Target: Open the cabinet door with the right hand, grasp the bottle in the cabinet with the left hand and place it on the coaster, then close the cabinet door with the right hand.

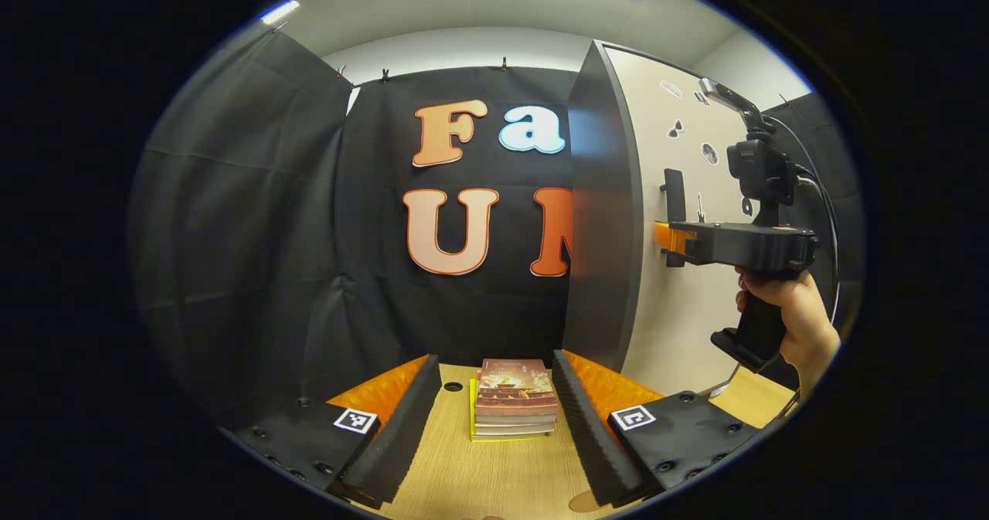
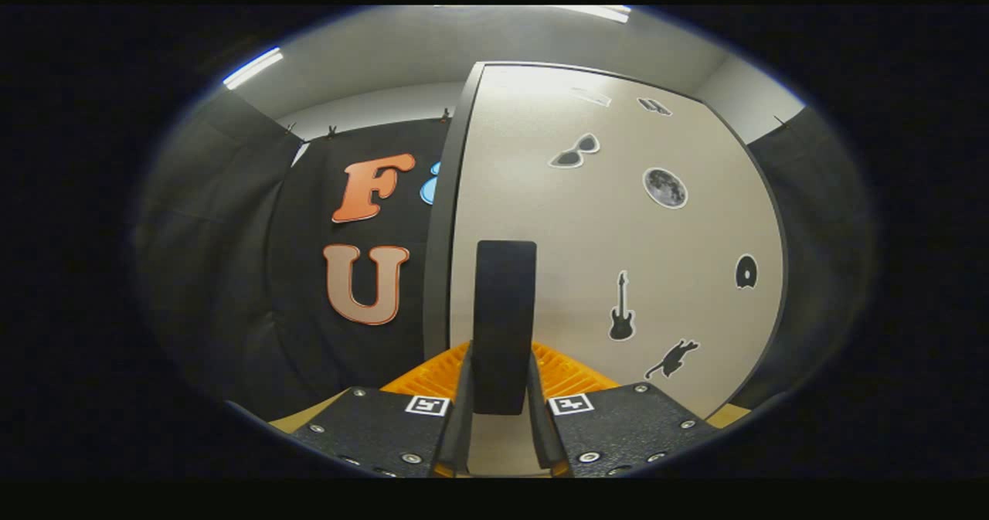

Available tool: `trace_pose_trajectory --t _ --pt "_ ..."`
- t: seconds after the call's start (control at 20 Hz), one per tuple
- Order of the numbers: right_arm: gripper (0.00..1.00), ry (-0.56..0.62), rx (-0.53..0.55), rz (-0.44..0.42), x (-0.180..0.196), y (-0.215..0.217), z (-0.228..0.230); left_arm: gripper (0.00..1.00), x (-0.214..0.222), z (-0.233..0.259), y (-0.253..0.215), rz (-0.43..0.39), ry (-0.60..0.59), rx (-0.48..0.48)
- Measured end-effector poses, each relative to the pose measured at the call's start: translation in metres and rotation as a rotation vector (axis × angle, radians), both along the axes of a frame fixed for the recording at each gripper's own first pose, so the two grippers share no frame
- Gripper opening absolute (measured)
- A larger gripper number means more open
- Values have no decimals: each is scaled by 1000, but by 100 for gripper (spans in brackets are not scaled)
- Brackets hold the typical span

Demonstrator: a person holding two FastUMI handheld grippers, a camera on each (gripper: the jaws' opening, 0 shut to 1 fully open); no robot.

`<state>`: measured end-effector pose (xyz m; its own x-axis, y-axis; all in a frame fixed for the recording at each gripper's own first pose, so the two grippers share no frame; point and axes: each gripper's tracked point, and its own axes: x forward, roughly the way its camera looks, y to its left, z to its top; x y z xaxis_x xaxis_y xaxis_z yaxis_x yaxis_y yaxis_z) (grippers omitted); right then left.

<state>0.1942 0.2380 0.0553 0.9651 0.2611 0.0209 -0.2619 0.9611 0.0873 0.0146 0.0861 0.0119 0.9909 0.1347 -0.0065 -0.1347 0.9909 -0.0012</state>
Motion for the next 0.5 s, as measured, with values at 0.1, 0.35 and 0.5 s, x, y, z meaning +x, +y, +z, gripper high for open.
trace_pose_trajectory --t 0.1,0.35,0.5 --pt "27 2 -4 -5 0 -1 0 94 -1 -2 5 -6 5 -7" --pt "15 10 7 -21 -4 -1 1 94 0 -4 15 -28 13 7" --pt "17 7 7 -19 -7 -4 2 94 8 -4 20 -47 12 20"
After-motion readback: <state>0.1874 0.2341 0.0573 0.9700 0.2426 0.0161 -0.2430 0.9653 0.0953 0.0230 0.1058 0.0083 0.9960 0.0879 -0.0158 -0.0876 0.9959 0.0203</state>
